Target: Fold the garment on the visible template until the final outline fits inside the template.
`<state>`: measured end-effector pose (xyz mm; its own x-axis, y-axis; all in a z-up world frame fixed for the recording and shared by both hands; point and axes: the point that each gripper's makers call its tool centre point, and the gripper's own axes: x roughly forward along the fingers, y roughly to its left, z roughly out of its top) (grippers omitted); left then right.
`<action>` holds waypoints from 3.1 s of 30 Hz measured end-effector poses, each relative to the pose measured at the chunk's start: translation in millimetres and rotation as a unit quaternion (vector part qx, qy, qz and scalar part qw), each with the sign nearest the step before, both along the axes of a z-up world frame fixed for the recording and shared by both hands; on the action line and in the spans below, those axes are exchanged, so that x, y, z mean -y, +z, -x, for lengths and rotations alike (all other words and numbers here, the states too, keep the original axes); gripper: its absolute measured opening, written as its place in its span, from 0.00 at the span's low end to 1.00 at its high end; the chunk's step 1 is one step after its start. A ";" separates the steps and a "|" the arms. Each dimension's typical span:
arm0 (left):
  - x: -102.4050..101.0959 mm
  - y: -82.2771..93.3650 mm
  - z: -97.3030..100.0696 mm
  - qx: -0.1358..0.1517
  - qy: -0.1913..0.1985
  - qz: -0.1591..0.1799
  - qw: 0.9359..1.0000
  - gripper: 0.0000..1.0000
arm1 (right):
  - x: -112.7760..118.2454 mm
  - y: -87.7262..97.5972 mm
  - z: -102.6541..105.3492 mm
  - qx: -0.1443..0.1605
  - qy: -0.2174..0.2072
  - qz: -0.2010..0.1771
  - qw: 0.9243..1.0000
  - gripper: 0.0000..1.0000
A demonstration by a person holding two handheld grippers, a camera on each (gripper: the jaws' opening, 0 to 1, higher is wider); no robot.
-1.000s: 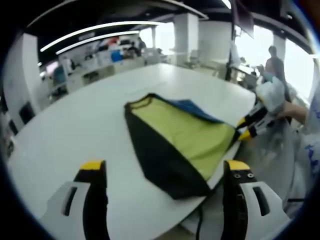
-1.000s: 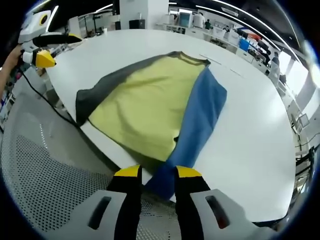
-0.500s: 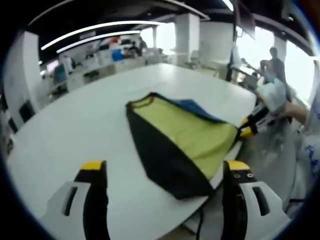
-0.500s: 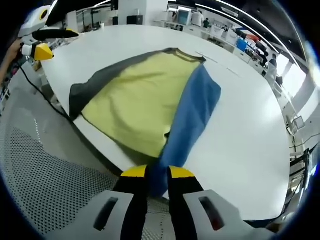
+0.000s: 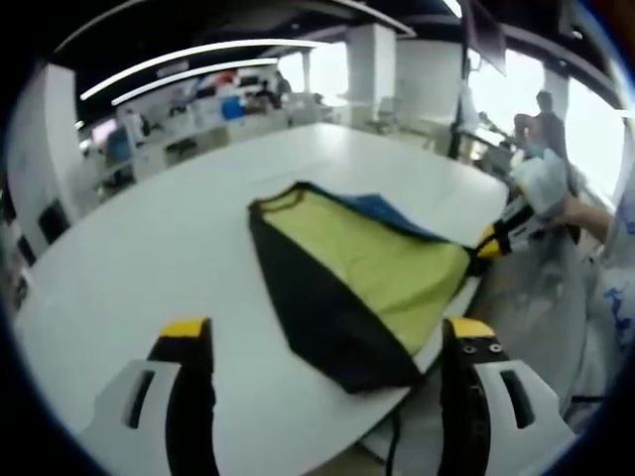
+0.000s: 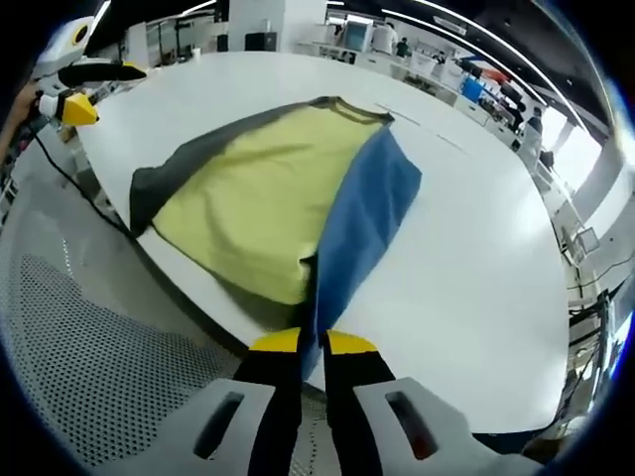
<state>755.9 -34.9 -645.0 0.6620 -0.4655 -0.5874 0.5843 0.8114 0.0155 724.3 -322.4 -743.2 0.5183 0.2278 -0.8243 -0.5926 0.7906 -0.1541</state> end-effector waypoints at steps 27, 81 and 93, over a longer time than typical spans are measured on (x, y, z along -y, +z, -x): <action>9.9 6.7 4.7 -0.004 0.001 0.012 1.000 0.99 | 9.2 7.9 -9.2 0.008 0.006 -0.010 1.000 0.01; 25.3 29.5 32.4 0.014 0.058 -0.017 0.998 0.98 | 126.7 76.6 -104.8 0.119 -0.033 0.008 0.992 0.01; 26.9 34.9 34.3 0.017 0.075 -0.025 0.997 0.97 | 148.7 79.9 -122.6 0.125 -0.034 0.016 0.991 0.01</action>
